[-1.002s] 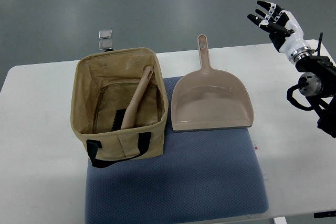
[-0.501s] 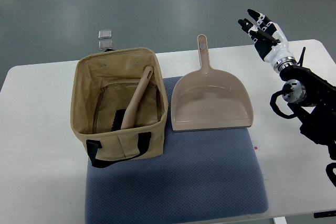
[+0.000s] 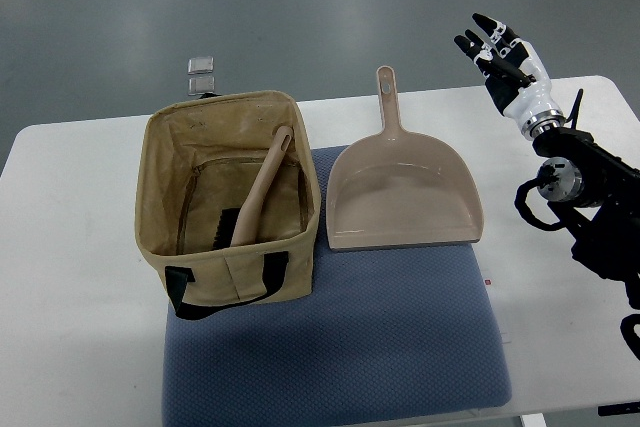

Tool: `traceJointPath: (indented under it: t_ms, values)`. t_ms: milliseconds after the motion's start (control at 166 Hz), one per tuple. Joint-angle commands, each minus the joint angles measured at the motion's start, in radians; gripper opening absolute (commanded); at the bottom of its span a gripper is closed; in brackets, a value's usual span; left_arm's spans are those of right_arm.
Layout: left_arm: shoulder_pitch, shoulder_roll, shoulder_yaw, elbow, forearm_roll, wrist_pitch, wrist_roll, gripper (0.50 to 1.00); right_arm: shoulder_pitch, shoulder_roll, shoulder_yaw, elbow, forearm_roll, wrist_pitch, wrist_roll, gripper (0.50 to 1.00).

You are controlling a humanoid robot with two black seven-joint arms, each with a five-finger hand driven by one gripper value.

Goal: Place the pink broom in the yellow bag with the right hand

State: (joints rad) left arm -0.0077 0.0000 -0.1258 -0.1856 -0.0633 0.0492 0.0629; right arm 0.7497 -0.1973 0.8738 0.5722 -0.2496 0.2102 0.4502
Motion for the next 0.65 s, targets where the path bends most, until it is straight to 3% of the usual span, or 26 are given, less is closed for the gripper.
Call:
traceJointPath:
  t_ms: [0, 646]
  values:
    - [0.0, 0.0, 0.0, 0.0, 0.0, 0.0, 0.0, 1.0, -0.006, 0.004, 0.002, -0.012, 0.004, 0.014, 0.002, 0.93]
    - [0.0, 0.0, 0.0, 0.0, 0.0, 0.0, 0.0, 1.0, -0.02, 0.052, 0.097, -0.014, 0.016, -0.031, 0.002, 0.93]
